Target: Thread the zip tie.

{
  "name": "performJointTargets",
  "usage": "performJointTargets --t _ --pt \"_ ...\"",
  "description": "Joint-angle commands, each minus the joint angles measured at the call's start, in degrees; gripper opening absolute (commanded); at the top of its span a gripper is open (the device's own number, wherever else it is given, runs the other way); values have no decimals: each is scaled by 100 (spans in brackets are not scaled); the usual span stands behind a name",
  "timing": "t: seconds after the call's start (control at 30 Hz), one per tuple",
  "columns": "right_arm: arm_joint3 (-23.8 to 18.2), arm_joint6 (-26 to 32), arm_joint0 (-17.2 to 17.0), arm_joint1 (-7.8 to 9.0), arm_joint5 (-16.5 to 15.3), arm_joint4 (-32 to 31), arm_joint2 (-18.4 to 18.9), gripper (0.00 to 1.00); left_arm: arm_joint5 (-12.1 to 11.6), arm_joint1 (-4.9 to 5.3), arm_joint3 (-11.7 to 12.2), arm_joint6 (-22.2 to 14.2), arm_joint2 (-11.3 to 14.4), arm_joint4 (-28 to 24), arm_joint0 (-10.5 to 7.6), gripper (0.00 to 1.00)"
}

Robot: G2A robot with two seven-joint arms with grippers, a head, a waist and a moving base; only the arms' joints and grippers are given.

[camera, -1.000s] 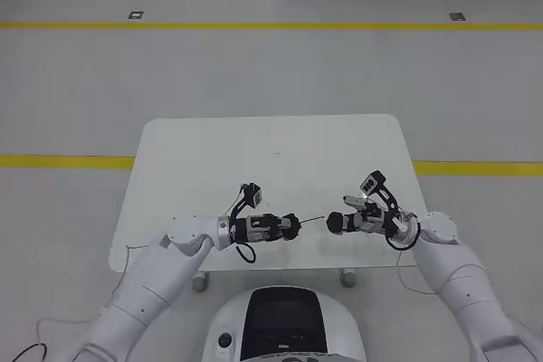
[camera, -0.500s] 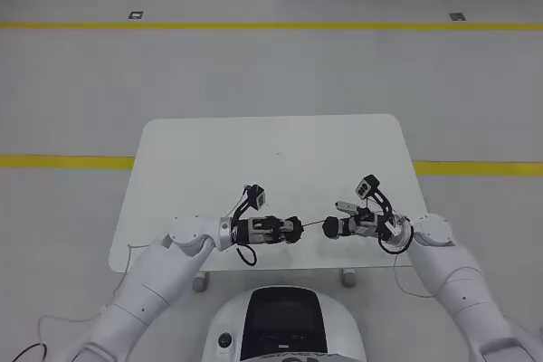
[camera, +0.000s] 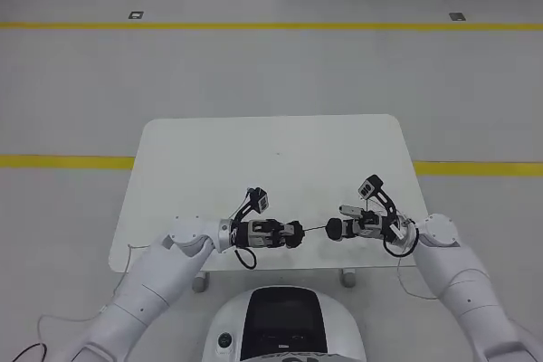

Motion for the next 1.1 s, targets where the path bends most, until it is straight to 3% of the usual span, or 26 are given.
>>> performJointTargets --t 0.0,0.43,0.5,0.57,0.63,0.8,1.07 --pt "2 0 0 -1 1 -1 0 100 1 0 0 3 -1 -2 1 0" --pt "-67 0 -1 15 100 332 -143 100 84 35 -66 261 65 -3 45 0" --pt "-83 0 13 36 66 343 -210 82 88 37 -57 277 64 -9 47 0" --pt "-96 0 30 69 30 369 -285 71 88 37 -57 277 64 -9 47 0" --pt "-107 0 35 103 -17 400 -350 50 88 37 -57 277 64 -9 47 0" --pt "-83 0 75 201 -29 527 -460 39 88 37 -57 277 64 -9 47 0" --pt "-10 0 150 325 -29 743 -587 35 88 37 -57 277 64 -9 47 0"
